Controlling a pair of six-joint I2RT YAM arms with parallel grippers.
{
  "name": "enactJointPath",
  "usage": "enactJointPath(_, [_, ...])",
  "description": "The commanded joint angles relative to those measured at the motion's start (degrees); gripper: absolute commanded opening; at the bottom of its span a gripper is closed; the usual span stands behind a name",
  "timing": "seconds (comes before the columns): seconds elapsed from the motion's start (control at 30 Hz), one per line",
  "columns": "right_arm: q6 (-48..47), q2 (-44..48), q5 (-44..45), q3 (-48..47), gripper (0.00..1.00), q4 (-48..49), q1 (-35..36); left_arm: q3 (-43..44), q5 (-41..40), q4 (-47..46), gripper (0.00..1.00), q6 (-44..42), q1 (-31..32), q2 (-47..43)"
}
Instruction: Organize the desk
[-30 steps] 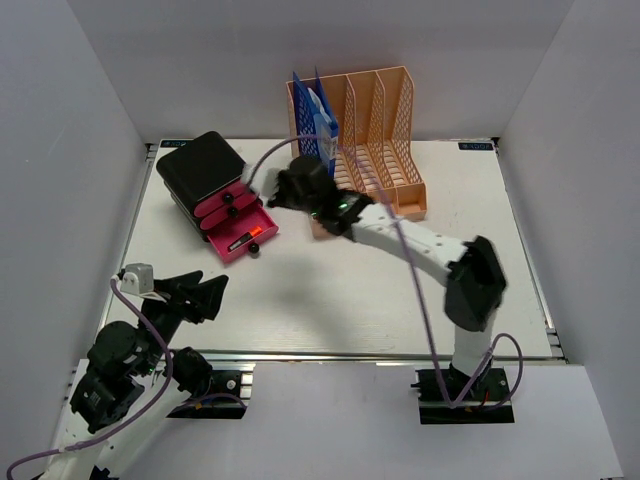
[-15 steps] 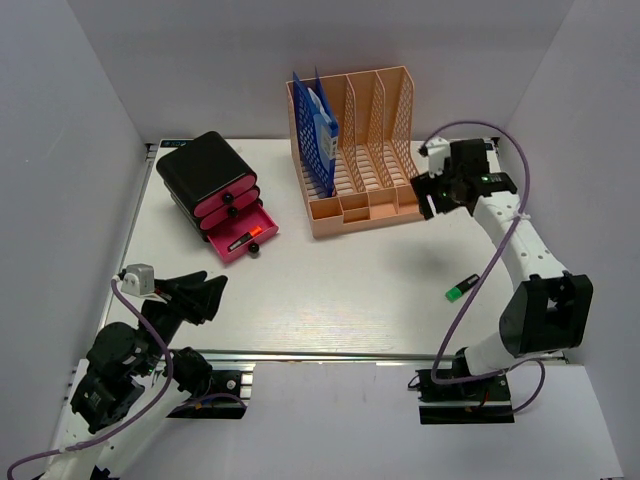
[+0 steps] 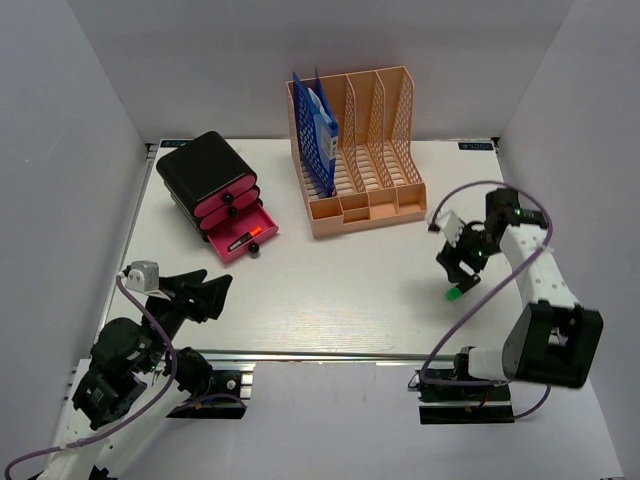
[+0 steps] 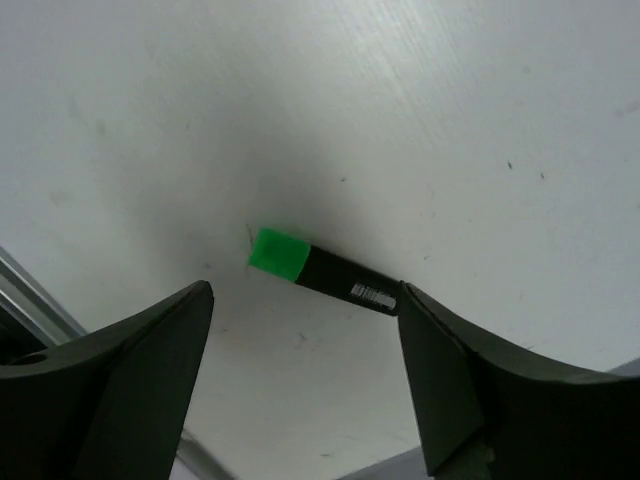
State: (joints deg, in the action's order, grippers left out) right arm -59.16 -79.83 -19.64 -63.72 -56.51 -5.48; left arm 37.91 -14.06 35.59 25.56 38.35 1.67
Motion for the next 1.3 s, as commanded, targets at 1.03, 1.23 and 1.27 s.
enactJointPath(1.03, [-40.5, -5.6, 14.4, 21.9, 0.70, 14.9, 0.1, 0.0, 0.0, 0.4, 0.80, -0.1, -0.4, 1.8])
enactJointPath(1.23, [-43.5, -7.4, 13.6, 22.9, 0.63, 11.3, 1.4, -0.1, -0.2, 0.4, 0.80, 0.0, -0.4, 1.5])
enactJointPath(1.27, [-43.6, -7.5, 12.8, 22.8, 0.64, 9.9, 1.5, 0.0, -0.2, 0.4, 0.80, 0.0, -0.4, 1.6])
